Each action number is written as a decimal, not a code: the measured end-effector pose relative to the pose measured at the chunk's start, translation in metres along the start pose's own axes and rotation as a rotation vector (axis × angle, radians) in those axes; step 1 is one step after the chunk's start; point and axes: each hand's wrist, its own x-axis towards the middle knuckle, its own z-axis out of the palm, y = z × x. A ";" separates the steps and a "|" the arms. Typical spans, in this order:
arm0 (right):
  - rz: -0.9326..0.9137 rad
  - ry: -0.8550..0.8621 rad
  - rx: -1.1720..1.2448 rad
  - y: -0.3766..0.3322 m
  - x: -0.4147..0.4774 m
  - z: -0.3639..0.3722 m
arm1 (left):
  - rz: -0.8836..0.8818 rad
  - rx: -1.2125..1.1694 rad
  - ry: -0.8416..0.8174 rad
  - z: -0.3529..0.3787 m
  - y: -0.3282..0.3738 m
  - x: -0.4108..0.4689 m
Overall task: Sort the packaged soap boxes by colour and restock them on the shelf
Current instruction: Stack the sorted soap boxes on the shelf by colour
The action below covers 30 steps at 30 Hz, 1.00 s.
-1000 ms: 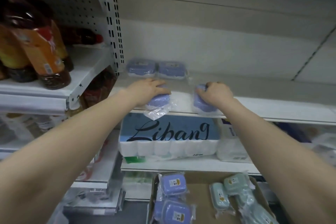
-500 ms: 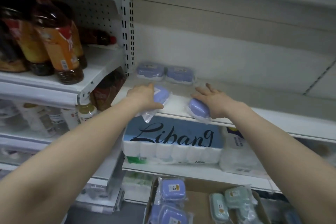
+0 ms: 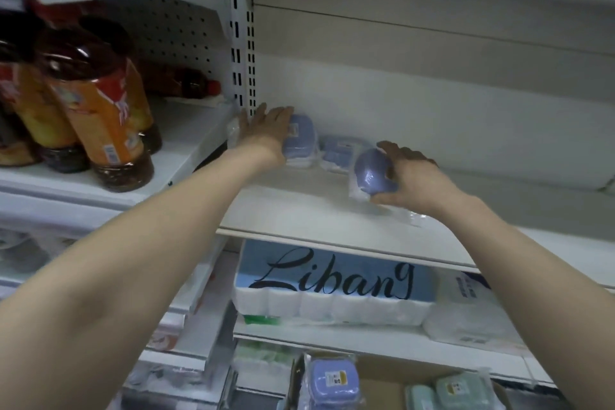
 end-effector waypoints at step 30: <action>-0.135 0.071 -0.182 -0.006 0.120 0.067 | 0.362 0.091 0.291 0.064 -0.024 0.081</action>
